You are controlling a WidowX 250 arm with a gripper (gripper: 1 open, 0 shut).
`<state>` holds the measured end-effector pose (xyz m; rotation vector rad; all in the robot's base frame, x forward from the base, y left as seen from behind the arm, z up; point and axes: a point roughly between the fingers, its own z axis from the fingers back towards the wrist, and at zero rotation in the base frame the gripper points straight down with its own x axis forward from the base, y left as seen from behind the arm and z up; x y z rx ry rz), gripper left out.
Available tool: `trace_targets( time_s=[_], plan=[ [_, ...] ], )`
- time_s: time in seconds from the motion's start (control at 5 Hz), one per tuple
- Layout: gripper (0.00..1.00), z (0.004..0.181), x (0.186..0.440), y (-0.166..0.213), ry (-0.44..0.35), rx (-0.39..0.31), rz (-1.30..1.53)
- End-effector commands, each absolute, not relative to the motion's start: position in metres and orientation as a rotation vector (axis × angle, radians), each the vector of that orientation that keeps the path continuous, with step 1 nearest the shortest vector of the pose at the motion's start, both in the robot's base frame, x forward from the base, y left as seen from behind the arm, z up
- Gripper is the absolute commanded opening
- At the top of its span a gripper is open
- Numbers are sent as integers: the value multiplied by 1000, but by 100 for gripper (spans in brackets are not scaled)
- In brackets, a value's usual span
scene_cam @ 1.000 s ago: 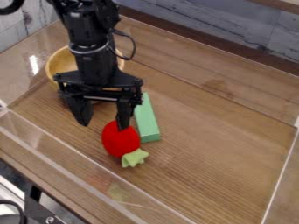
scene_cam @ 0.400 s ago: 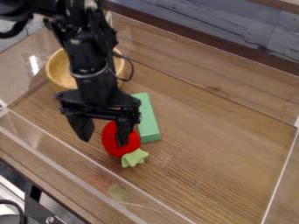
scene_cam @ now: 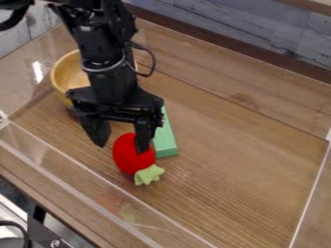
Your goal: Move the red fruit to the right side of the table
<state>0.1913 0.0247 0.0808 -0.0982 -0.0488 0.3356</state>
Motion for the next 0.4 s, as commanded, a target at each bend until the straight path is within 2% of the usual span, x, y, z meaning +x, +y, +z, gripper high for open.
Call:
trace_targets(
  time_s=[0.0, 0.2],
  plan=[
    [100, 78, 203, 31, -84, -86, 324],
    [100, 71, 207, 37, -86, -82, 319]
  ],
)
